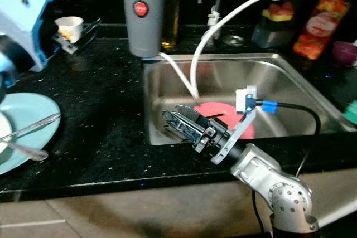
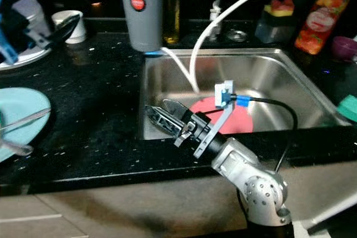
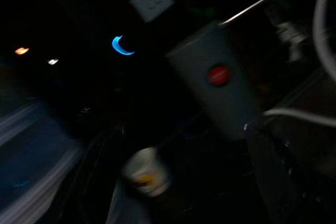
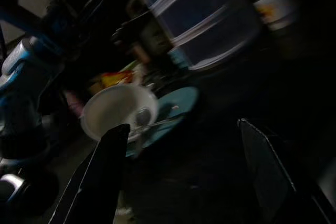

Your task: Kitchen organization

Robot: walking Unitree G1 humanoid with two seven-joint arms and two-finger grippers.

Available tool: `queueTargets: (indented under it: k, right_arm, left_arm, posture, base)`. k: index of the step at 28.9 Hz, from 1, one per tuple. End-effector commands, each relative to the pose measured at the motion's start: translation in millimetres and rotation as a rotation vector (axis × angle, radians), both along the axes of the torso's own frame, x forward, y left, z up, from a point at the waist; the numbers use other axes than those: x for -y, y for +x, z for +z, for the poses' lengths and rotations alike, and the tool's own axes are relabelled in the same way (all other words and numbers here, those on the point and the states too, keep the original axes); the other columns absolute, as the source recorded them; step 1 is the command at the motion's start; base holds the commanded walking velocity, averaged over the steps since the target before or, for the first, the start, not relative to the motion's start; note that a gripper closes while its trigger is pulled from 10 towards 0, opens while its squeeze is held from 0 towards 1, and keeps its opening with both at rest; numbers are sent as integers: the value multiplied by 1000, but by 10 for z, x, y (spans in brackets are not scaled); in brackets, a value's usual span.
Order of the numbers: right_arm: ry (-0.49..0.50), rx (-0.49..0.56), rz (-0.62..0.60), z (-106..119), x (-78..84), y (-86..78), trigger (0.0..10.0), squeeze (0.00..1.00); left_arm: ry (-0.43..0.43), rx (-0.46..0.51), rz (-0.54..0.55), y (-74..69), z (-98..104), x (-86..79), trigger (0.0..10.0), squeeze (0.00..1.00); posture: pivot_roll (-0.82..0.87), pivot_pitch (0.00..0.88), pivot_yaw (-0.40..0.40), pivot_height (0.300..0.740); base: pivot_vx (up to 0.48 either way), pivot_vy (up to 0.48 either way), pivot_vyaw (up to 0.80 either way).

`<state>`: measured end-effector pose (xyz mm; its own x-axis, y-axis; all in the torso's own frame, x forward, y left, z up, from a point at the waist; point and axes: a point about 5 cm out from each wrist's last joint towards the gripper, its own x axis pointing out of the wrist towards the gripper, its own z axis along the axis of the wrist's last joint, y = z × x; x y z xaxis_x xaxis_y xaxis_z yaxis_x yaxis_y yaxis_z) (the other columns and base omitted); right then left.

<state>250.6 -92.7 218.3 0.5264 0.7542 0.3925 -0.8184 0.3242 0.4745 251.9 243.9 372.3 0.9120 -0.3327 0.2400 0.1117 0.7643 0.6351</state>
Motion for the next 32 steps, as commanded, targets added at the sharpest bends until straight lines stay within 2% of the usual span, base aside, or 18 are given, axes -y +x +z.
queueTargets:
  k: [1, 2, 5, 10, 11, 13, 14, 15, 17, 18, 19, 20, 21, 22, 24, 26, 32]
  right_arm:
    - [3, 1, 54, -8, -37, -46, 10000, 0]
    - [3, 1, 54, -8, -37, -46, 10000, 0]
    - [6, 10, 95, -16, -73, -76, 10000, 0]
    - [11, 16, 113, -12, -88, -81, 10000, 0]
    - [11, 20, 130, -17, -99, -87, 10000, 0]
    - [10, 21, 139, -20, -104, -86, 10000, 0]
    - [10, 21, 139, -20, -104, -86, 10000, 0]
    - [10, 23, 142, -19, -104, -84, 10000, 0]
    - [9, 26, 146, -20, -104, -78, 10000, 0]
    - [8, 28, 148, -21, -101, -73, 10000, 0]
    - [8, 28, 148, -21, -101, -73, 10000, 0]
    - [7, 29, 148, -22, -100, -70, 10000, 0]
    - [7, 29, 148, -22, -100, -70, 10000, 0]
    - [-4, 27, 121, -36, -97, -34, 10000, 0]
    - [-4, 27, 121, -36, -97, -34, 10000, 0]
    - [-10, 16, 96, -54, -102, 1, 10000, 0]
    - [-11, 8, 78, -59, -102, 32, 10000, 0]
  left_arm:
    - [31, -10, -1, -139, 105, -76, 10000, 0]
    - [31, -10, -1, -139, 105, -76, 10000, 0]
    - [106, -107, -40, -356, 165, -188, 10000, 0]
    - [166, -201, -22, -458, 115, -281, 10000, 0]
    - [142, -280, 36, -532, 37, -432, 10000, 0]
    - [49, -298, 85, -524, -4, -521, 10000, 0]
    - [49, -298, 85, -524, -4, -521, 10000, 0]
    - [4, -311, 114, -494, -54, -544, 10000, 0]
    - [-105, -348, 128, -448, -205, -492, 10000, 0]
    - [-208, -339, 123, -419, -261, -430, 10000, 0]
    - [-208, -339, 123, -419, -261, -430, 10000, 0]
    - [-278, -340, 115, -406, -300, -376, 10000, 0]
    - [-278, -340, 115, -406, -300, -376, 10000, 0]
    - [-357, -343, 159, -390, -388, -339, 10000, 0]
    - [-357, -343, 159, -390, -388, -339, 10000, 0]
    - [-390, -342, 203, -382, -444, -376, 10000, 0]
    - [-438, -251, 241, -329, -377, -410, 10000, 0]
  posture:
    - [158, 0, -73, 740]
    - [158, 0, -73, 740]
    - [178, 0, -75, 740]
    - [182, 0, -74, 740]
    - [189, 0, -74, 740]
    - [193, 0, -77, 740]
    - [193, 0, -77, 740]
    - [194, 0, -78, 740]
    - [197, 0, -80, 740]
    - [203, 0, -83, 740]
    - [203, 0, -83, 740]
    - [205, 0, -83, 740]
    - [205, 0, -83, 740]
    - [215, 0, -88, 740]
    - [215, 0, -88, 740]
    - [217, 0, -90, 740]
    - [209, 0, -86, 740]
  base:
    - [0, 0, 794]
    - [0, 0, 794]
    - [0, 0, 794]
    - [0, 0, 794]
    - [0, 0, 794]
    - [0, 0, 791]
    - [0, 0, 788]
    - [0, 0, 788]
    - [0, 0, 784]
    - [0, 0, 781]
    - [0, 0, 781]
    - [0, 0, 788]
    - [0, 0, 788]
    - [0, 0, 769]
    - [0, 0, 769]
    - [0, 0, 0]
    - [0, 0, 0]
